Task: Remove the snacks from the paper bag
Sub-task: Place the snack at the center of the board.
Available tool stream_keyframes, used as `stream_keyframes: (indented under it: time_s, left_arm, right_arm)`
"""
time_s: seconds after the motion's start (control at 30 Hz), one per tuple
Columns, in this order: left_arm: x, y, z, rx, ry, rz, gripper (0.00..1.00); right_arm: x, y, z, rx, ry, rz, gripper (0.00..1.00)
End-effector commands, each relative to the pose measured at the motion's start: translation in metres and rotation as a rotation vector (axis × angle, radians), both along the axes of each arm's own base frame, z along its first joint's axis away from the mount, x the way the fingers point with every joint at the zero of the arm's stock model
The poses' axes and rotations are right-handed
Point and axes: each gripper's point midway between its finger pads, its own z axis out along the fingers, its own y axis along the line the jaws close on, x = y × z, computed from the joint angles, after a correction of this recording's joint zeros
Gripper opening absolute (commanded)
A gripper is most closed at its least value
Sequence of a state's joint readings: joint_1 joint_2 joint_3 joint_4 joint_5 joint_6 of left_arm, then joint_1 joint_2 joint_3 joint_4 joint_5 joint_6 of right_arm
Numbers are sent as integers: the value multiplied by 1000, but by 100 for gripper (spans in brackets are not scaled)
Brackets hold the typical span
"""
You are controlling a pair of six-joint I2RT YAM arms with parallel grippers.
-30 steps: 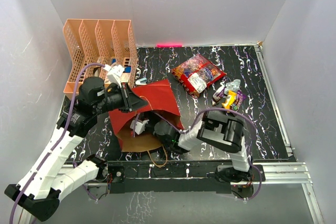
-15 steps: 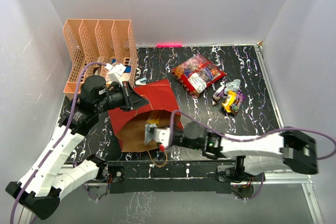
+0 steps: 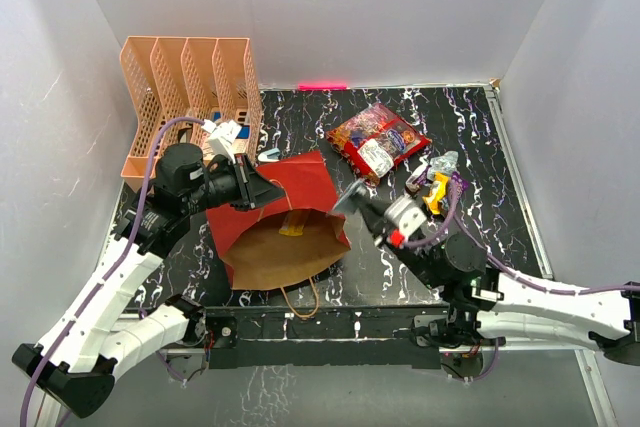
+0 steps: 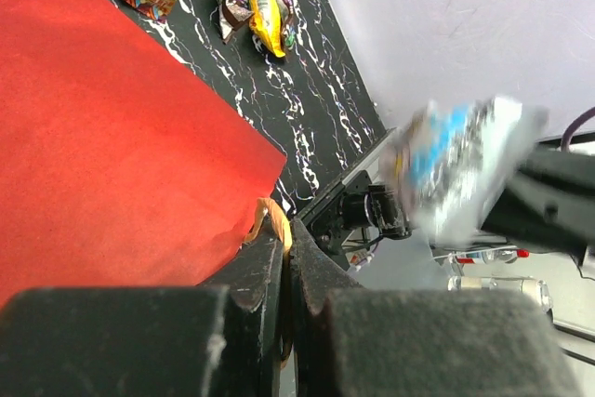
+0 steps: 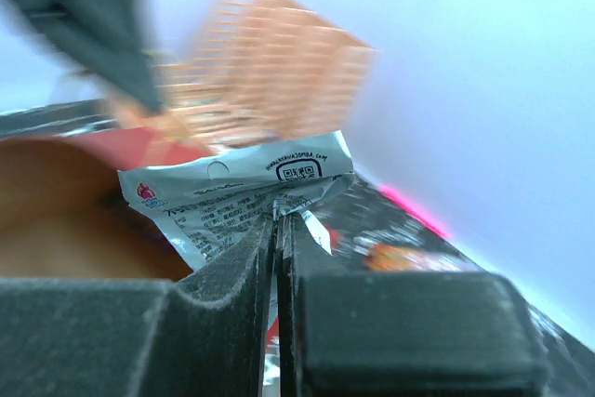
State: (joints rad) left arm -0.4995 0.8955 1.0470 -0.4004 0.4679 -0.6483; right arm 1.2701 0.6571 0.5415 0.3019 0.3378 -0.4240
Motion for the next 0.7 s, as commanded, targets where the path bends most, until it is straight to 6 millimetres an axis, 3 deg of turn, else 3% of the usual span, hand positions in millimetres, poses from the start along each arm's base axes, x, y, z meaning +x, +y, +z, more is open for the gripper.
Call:
stream_keyframes:
  time_s: [0.0,0.13,0.2,0.3,0.43,0.57,0.67]
  left_arm:
    - [-1,-3,7,-28,-14,-15,0]
    - [0,-4,8,-36,-10,-15,0]
    - [0,-4,9,-38,-7,-14,0]
    - [-2,-3,12,-37,-9,-9,0]
    - [-3,0,11,-28,-4,0,0]
    - [-3,0,10,-26,-2,0,0]
    - [-3,0,10,-28,-2,-2,0]
  right_arm:
    - [76,-100,31,206,49,-676,7]
    - [141,-162,-11,195,220,-1060,7]
    - [166,-185,-31,239,295,-1167,7]
    - [193,-199,-77,169,462,-1243,7]
    - [222,-209,-124,332,811,-1204,7]
    - [236,-213,-147,520,1049,-1090,7]
    - [244,-230,-153,657,1140,-1077,7]
